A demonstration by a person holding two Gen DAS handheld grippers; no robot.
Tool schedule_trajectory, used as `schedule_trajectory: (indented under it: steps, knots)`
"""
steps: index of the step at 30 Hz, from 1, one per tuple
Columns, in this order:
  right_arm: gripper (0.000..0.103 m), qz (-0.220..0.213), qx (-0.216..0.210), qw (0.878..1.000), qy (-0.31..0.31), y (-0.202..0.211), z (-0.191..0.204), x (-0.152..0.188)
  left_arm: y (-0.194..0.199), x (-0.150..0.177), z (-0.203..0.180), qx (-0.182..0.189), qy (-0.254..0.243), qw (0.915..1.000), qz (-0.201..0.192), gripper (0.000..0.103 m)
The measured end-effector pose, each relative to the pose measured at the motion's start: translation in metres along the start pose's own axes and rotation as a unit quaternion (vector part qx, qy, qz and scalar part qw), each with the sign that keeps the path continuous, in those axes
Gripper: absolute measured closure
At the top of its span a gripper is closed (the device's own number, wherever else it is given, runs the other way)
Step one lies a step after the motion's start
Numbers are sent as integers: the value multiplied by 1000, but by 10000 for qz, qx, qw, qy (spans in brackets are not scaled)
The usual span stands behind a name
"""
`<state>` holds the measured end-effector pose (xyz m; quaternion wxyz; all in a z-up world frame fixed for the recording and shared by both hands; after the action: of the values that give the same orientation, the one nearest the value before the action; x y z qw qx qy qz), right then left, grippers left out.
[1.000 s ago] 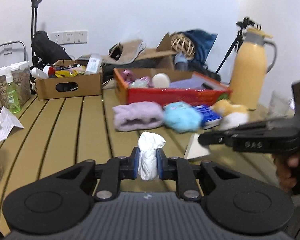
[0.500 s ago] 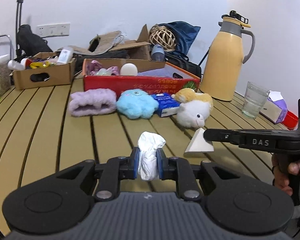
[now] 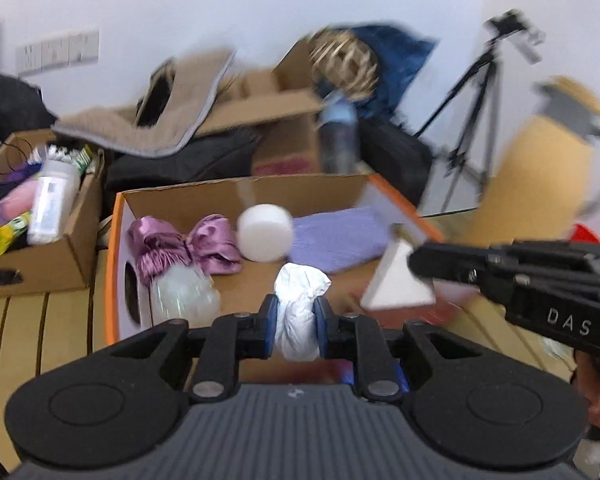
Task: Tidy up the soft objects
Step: 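Carry the tissue and foam wedge into the box and open both grippers, then move both tools back over the table items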
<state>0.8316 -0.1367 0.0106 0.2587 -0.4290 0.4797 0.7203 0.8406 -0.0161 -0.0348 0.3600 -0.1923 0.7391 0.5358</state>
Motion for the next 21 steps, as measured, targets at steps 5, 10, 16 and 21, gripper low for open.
schedule_trajectory:
  steps: [5,10,16,21]
  knots:
    - [99,765,364,9963,-173,-107,-24,-13,-64,-23,37,-214,530,9972,489,60]
    - [88,1356,437,9863,-829,-164,-41,13,-76,-24,62,-433,716,9955,449,41]
    - [73,1159,381,9884,-901,-139,-40,0,-42,-35,51,-383,513,9978,196,33]
    - [64,764,329,9948,-592,-71,-24,-30,21,-51,33,-388,472,9979,-215,32]
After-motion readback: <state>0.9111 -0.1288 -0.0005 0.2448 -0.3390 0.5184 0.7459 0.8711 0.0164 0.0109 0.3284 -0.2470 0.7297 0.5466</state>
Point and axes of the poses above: each gripper's, at about its wrist camera, not at the fingertips, and y roughly against the way its jaws point, z to its left, x to its underside, the point moved 9 cm from there along -y, roughly the way its jaws point, and after that the axes turned 1 degree about x, right-handed, at the moved point
